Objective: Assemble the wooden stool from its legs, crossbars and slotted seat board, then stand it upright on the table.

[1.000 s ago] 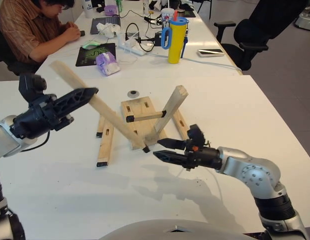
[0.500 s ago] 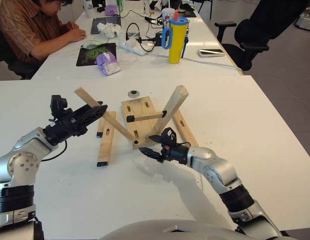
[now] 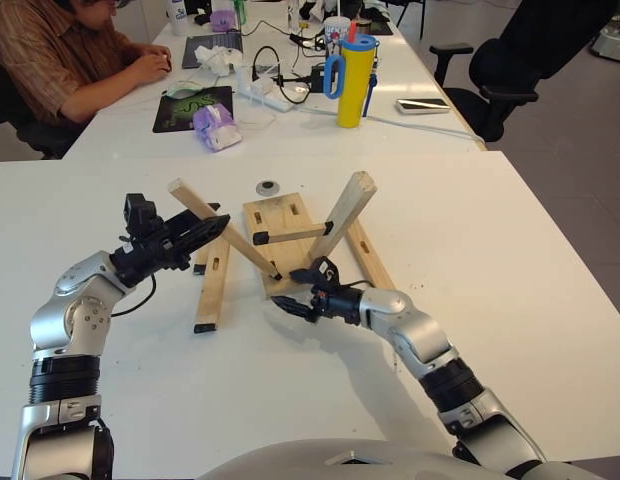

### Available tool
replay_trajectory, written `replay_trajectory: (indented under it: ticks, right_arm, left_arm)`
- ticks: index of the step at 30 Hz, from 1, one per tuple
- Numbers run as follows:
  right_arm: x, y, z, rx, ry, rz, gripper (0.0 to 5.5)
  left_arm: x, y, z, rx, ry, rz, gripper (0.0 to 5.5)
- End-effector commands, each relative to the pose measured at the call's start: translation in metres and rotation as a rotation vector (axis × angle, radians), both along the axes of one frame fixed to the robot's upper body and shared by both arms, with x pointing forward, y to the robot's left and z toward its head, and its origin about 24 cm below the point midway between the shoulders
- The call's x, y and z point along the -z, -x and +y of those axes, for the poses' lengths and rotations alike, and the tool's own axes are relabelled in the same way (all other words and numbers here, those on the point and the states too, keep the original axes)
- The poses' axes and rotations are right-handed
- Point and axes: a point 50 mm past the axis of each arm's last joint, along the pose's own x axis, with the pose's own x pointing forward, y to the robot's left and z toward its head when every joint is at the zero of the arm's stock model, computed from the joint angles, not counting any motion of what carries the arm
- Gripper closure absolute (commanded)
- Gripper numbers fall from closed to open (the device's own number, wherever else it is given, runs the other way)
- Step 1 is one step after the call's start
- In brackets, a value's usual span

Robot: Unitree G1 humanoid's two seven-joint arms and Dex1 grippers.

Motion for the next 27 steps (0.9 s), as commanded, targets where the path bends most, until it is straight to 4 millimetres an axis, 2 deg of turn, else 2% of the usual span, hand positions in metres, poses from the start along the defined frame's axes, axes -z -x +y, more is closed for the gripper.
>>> replay_trajectory:
  ticks: [1, 3, 6, 10, 15, 21, 27]
  right_arm:
    - [0.012, 0.001, -0.005, -0.005, 0.074, 0.049, 1.74]
    - [0.015, 0.001, -0.006, -0.003, 0.09, 0.065, 1.74]
    - [0.022, 0.004, -0.008, -0.006, 0.135, 0.098, 1.74]
    - [0.03, 0.007, -0.009, -0.017, 0.188, 0.136, 1.74]
    - [0.037, 0.009, -0.01, -0.014, 0.227, 0.172, 1.74]
    - [0.04, 0.01, -0.01, -0.024, 0.244, 0.188, 1.74]
    - [0.041, 0.012, -0.006, -0.046, 0.245, 0.191, 1.74]
  left_arm:
    - [-0.002, -0.005, 0.007, 0.012, -0.168, 0.008, 3.45]
    - [-0.015, -0.008, 0.008, 0.037, -0.206, -0.027, 3.45]
    - [-0.033, -0.012, -0.003, 0.131, -0.341, -0.094, 3.45]
    - [-0.043, -0.013, -0.017, 0.202, -0.387, -0.131, 3.45]
    - [-0.037, -0.016, -0.02, 0.259, -0.514, -0.115, 3.45]
    - [-0.026, -0.027, -0.014, 0.329, -0.698, -0.071, 3.45]
    - [-0.011, -0.04, -0.02, 0.349, -0.575, 0.03, 3.45]
